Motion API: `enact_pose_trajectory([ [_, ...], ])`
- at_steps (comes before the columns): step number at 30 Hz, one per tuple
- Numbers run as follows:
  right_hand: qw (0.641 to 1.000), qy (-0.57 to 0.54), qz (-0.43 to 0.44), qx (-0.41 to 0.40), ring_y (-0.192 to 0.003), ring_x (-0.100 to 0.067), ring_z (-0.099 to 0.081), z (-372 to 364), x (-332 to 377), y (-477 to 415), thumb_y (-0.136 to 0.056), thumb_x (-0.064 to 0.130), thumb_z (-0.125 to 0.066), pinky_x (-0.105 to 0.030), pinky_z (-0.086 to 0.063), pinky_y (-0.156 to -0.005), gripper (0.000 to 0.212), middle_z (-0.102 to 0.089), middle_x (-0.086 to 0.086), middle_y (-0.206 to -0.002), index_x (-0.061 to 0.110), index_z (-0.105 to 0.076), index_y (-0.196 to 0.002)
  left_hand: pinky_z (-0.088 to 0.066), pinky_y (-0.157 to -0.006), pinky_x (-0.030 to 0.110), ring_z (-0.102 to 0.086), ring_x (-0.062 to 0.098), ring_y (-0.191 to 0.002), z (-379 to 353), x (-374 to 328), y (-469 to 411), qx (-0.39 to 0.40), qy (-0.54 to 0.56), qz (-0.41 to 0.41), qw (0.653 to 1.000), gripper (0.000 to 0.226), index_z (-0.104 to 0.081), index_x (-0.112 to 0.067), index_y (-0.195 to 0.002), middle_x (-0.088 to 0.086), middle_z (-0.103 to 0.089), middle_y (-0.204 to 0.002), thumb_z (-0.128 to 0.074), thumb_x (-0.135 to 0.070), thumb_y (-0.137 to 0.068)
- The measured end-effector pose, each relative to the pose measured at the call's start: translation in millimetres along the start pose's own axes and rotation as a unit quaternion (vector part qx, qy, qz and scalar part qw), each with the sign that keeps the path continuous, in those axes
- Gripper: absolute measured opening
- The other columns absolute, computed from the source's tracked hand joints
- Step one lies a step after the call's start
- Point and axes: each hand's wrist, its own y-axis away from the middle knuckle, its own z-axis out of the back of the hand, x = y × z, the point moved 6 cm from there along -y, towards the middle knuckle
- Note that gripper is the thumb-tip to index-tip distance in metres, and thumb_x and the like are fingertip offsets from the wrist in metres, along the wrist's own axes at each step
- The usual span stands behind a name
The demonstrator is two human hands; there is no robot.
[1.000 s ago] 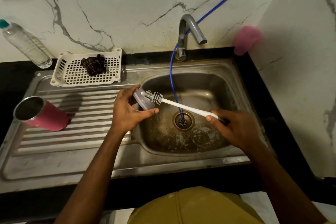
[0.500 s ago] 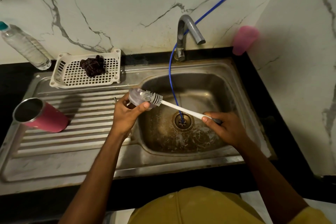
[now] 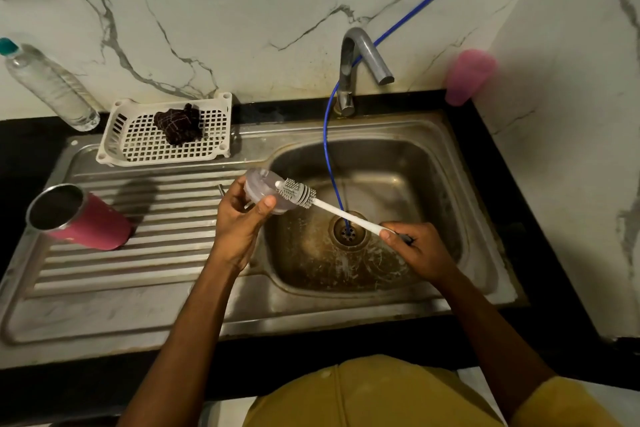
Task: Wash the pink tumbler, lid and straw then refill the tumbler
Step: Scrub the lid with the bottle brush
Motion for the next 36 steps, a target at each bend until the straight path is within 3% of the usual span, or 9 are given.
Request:
enact_pose_trajectory([
  [6, 0.999, 0.022, 0.01, -0.024, -0.054, -0.003, -0.044, -1.9, -3.1, 2.9, -0.101, 0.033, -0.058, -0.026, -0.036, -0.052, 0.022, -0.046, 0.006, -0.059, 0.021, -0.075, -0.092, -0.061, -0.076, 0.033, -0.067, 0.019, -0.108, -8.5, 1.8, 1.6, -0.019, 0.076, 0.019, 0.997, 0.072, -0.055, -0.027, -0.123, 0.004, -0.063, -0.127, -0.089, -0.052, -0.065],
  [9, 0.997, 0.066, 0.02, -0.027, -0.054, -0.005, -0.046, -2.7, 2.9, 0.9, -0.102, 0.036, -0.059, -0.029, -0.038, -0.053, 0.019, -0.045, 0.009, -0.058, 0.041, -0.066, -0.085, -0.061, -0.075, 0.033, -0.061, 0.026, -0.118, -8.1, 3.7, -2.2, -0.044, 0.075, 0.019, 0.996, 0.033, -0.052, -0.024, -0.134, 0.0, -0.064, -0.128, -0.051, -0.034, -0.102],
  [12, 0.994, 0.102, 0.028, -0.037, -0.054, -0.008, -0.052, -4.5, 3.6, 1.0, -0.1, 0.046, -0.058, -0.032, -0.042, -0.051, 0.015, -0.049, 0.01, -0.058, 0.046, -0.067, -0.089, -0.061, -0.068, 0.033, -0.063, 0.023, -0.113, -5.8, 2.2, -5.1, -0.069, 0.045, 0.004, 0.997, 0.034, -0.049, -0.023, -0.139, 0.0, -0.061, -0.129, -0.034, -0.028, -0.109],
  [17, 0.987, 0.151, 0.039, -0.042, -0.055, -0.012, -0.057, -9.5, 0.9, -0.2, -0.098, 0.06, -0.052, -0.038, -0.045, -0.052, 0.035, -0.056, 0.005, -0.06, 0.034, -0.074, -0.105, -0.062, -0.065, 0.041, -0.063, 0.024, -0.112, 0.9, -0.6, -5.2, -0.105, -0.027, -0.017, 0.994, 0.03, -0.055, -0.032, -0.127, -0.003, -0.059, -0.129, -0.031, -0.03, -0.111],
  [21, 0.983, 0.17, 0.046, -0.045, -0.055, -0.012, -0.058, -5.3, 3.1, -1.3, -0.096, 0.065, -0.05, -0.037, -0.046, -0.053, 0.044, -0.057, 0.007, -0.06, 0.03, -0.076, -0.102, -0.061, -0.063, 0.038, -0.064, 0.022, -0.111, 7.1, -1.3, -4.9, -0.115, -0.064, -0.021, 0.991, 0.028, -0.056, -0.026, -0.129, -0.002, -0.058, -0.131, -0.038, -0.033, -0.109],
  [24, 0.983, 0.175, 0.047, -0.04, -0.057, -0.009, -0.059, -2.2, 7.2, 0.5, -0.096, 0.063, -0.051, -0.034, -0.047, -0.053, 0.04, -0.059, 0.01, -0.062, 0.032, -0.075, -0.106, -0.061, -0.064, 0.03, -0.063, 0.021, -0.111, 7.8, -0.3, -5.5, -0.125, -0.065, -0.022, 0.99, 0.032, -0.052, -0.019, -0.134, 0.008, -0.055, -0.134, -0.051, -0.026, -0.103],
  [27, 0.985, 0.164, 0.027, -0.04, -0.061, -0.005, -0.06, 3.1, 6.1, 4.1, -0.094, 0.06, -0.056, -0.028, -0.047, -0.055, 0.034, -0.056, 0.02, -0.063, 0.037, -0.074, -0.11, -0.059, -0.063, 0.027, -0.062, 0.022, -0.108, 11.9, 3.5, -7.3, -0.137, -0.062, -0.03, 0.988, 0.027, -0.053, -0.018, -0.132, 0.007, -0.058, -0.125, -0.049, -0.022, -0.106],
  [32, 0.983, 0.175, 0.013, -0.051, -0.061, -0.005, -0.062, 10.1, 6.7, 5.9, -0.093, 0.063, -0.053, -0.025, -0.047, -0.054, 0.035, -0.059, 0.019, -0.062, 0.041, -0.073, -0.112, -0.057, -0.081, 0.047, -0.062, 0.025, -0.111, 14.4, 3.4, -8.9, -0.134, -0.104, -0.038, 0.985, 0.033, -0.058, -0.024, -0.125, 0.005, -0.062, -0.124, -0.056, -0.041, -0.097],
  [36, 0.978, 0.195, 0.021, -0.068, -0.058, -0.004, -0.061, 18.5, 11.8, 6.3, -0.094, 0.065, -0.049, -0.028, -0.049, -0.053, 0.037, -0.058, 0.015, -0.06, 0.041, -0.073, -0.108, -0.058, -0.084, 0.046, -0.063, 0.027, -0.115, 9.2, -2.6, -7.9, -0.125, -0.111, -0.048, 0.985, 0.029, -0.059, -0.028, -0.122, 0.003, -0.061, -0.125, -0.06, -0.04, -0.096],
])
